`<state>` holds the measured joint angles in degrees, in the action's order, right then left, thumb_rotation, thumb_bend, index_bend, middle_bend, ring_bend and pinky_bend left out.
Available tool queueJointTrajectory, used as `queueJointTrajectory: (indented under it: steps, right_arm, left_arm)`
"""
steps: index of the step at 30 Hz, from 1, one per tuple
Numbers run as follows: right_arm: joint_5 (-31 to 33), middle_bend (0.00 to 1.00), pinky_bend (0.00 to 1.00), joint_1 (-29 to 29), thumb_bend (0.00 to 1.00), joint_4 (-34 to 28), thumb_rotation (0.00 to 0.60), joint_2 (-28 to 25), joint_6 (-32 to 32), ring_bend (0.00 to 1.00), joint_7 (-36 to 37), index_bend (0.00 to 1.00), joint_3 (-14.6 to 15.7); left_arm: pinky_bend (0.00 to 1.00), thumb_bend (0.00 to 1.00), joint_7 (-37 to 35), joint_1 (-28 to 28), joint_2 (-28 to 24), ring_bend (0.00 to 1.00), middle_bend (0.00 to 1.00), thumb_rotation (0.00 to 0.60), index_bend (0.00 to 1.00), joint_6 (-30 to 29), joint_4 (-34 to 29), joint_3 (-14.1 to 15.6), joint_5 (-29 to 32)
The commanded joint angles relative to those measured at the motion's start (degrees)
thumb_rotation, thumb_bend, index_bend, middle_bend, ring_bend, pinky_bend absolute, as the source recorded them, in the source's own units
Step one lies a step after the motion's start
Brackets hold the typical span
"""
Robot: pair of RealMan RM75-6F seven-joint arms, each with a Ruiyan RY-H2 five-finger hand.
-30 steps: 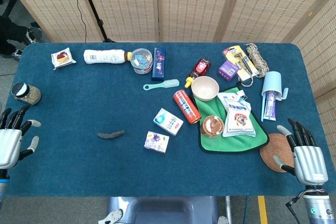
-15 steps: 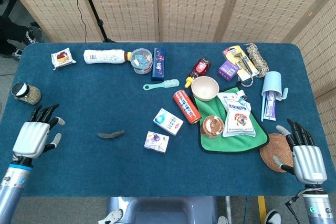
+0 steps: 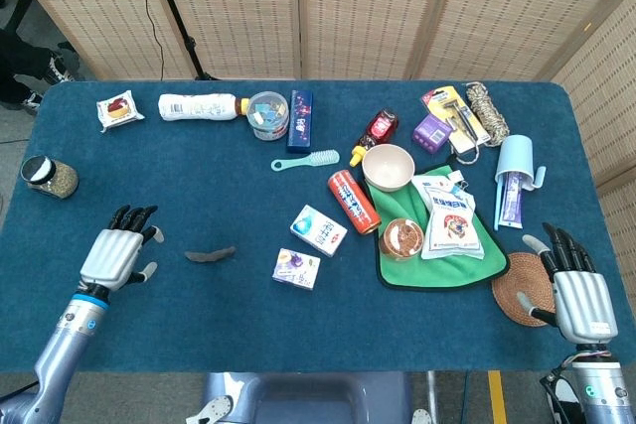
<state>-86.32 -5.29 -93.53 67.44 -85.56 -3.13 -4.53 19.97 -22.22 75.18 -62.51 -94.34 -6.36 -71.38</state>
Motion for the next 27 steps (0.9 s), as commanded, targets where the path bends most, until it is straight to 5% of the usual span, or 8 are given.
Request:
queueJointTrajectory:
  steps: [1,27]
  right_arm:
    - [0.08,0.06,0.15,-0.05,0.22,0.07,0.600,0.02,0.10,0.05,0.06,0.19,-0.04]
    - [0.52,0.06,0.16,0.77,0.22,-0.34,0.600,-0.85,-0.55,0.05,0.71,0.18,0.11]
  left_arm:
    - [0.05,0.26,1.22,-1.32,2.21,0.08,0.10,0.599,0.42,1.13,1.31,-0.45,1.99]
    - [0.05,0.26,3.97,-6.13,13.23,0.08,0.10,0.592,0.47,3.38,9.09,-0.64,8.88]
